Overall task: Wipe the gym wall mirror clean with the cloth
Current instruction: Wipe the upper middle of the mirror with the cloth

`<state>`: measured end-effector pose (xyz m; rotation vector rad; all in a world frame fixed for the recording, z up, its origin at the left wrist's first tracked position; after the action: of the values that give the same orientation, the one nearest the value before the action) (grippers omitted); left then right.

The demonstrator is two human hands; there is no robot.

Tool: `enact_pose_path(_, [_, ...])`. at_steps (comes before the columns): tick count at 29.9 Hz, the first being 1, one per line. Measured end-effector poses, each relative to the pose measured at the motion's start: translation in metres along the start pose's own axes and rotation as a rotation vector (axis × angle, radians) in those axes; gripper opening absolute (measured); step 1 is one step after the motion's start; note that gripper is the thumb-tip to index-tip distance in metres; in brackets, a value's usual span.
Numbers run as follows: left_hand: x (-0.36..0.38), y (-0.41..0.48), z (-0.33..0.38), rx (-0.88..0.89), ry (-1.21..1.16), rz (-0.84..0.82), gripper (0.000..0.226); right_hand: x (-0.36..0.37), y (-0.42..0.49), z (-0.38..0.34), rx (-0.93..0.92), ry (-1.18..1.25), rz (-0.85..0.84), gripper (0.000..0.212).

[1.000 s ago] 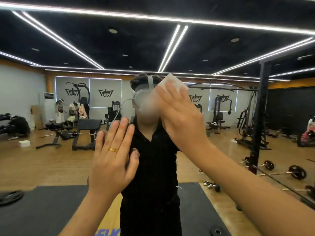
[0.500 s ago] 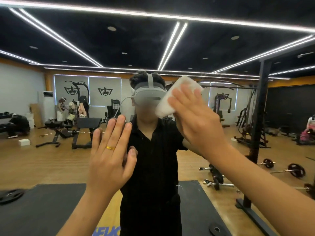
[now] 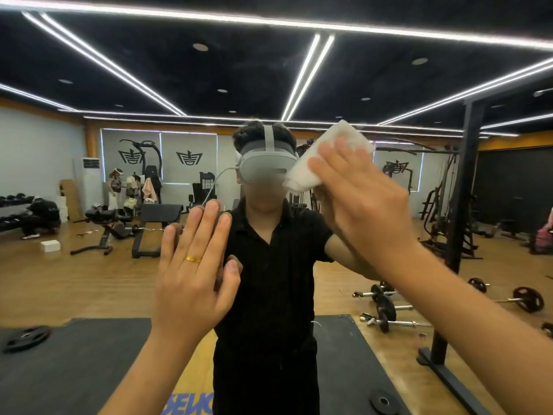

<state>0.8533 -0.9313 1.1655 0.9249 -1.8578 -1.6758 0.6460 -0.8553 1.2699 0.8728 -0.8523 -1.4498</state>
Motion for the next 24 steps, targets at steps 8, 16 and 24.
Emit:
enact_pose_path(8, [0.000,0.000,0.000,-0.007,0.003,0.003,0.058,-0.023,0.016,0.061,0.240,-0.006,0.122,0.038])
enact_pose_path(16, [0.001,0.002,0.000,-0.026,-0.008,-0.047,0.060,-0.013,-0.001,0.055,0.237,0.008,0.019,0.040])
enact_pose_path(24, [-0.001,0.005,0.024,0.006,-0.040,-0.018,0.059,-0.027,0.010,0.053,0.170,0.008,0.112,0.042])
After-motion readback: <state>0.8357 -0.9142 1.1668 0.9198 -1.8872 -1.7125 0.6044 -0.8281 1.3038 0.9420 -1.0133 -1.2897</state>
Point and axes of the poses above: each hand's wrist, its own y-axis towards the middle knuckle, its own x-axis out of the palm, z = x × y, the point moved 7 cm from there along y, towards the middle knuckle, and after that the axes turned 5 degrees about -y, right-handed, at the moved point
